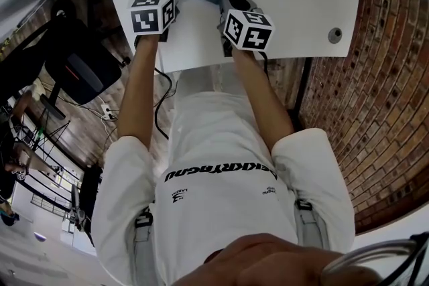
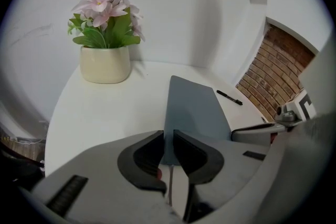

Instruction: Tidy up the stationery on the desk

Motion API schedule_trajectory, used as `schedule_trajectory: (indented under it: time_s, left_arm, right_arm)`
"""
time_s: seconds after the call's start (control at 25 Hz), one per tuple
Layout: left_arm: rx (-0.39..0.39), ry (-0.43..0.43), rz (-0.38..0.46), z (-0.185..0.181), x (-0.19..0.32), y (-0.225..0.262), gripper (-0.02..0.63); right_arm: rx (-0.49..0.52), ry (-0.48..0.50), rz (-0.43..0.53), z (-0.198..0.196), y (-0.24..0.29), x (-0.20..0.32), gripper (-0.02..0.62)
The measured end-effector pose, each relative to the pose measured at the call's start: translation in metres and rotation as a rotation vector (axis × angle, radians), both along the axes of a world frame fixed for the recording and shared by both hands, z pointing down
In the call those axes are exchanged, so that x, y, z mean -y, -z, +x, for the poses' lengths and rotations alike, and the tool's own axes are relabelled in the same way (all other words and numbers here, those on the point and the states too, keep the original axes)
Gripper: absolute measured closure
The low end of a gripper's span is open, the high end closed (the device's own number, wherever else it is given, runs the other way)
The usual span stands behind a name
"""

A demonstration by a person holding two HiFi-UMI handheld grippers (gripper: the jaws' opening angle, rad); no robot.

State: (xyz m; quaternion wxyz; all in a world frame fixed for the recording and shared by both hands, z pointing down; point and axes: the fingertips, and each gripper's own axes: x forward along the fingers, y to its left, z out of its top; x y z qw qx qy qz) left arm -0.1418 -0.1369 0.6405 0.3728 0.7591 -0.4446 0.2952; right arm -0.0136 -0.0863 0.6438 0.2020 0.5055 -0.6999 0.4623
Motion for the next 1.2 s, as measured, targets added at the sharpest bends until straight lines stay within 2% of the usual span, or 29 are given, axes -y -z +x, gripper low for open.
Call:
schedule_trajectory:
  time_s: [0.32, 0.68, 1.2]
  left_arm:
    - [-0.023, 0.028, -0.028, 0.009, -0.015, 0.000, 0.551]
    - [-0.048, 0.064, -0.052, 0.023, -0.031, 0.001, 0.551]
    - [-0.077, 0.102, -0.081, 0.048, -0.054, 0.002, 0.551]
  right_arm:
    - [-0.027, -0.001, 0.001, 0.014, 0.001, 0.004, 0.557]
    - [-0.072, 0.074, 0.011, 0.030, 0.003, 0.008, 0.557]
    - [-0.064, 0.109, -0.014, 0.053, 0.003, 0.014, 0.563]
